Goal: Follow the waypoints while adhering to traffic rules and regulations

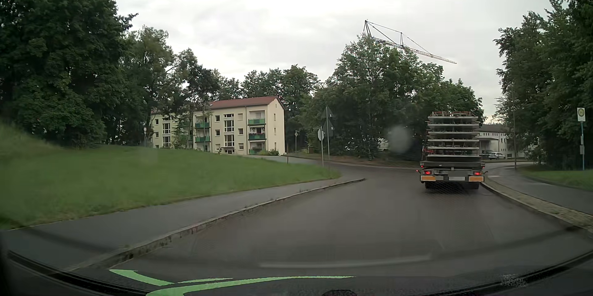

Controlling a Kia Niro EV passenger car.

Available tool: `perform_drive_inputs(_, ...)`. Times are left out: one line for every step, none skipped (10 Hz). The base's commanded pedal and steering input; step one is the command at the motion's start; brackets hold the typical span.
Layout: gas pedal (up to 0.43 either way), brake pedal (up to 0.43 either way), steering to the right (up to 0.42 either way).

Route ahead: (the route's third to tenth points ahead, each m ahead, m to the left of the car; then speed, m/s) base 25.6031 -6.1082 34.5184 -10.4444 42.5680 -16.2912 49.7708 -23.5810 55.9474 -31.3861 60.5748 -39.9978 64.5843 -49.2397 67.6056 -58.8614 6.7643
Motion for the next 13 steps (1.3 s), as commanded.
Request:
perform_drive_inputs(0.000,0.000,0.024)
perform_drive_inputs(0.000,0.000,0.031)
perform_drive_inputs(0.000,0.000,0.039)
perform_drive_inputs(0.000,0.000,0.049)
perform_drive_inputs(0.000,0.000,0.058)
perform_drive_inputs(0.000,0.000,0.067)
perform_drive_inputs(0.000,0.000,0.076)
perform_drive_inputs(0.000,0.000,0.083)
perform_drive_inputs(0.000,0.000,0.091)
perform_drive_inputs(0.000,0.000,0.100)
perform_drive_inputs(0.000,0.000,0.106)
perform_drive_inputs(0.000,0.000,0.112)
perform_drive_inputs(0.000,0.000,0.116)
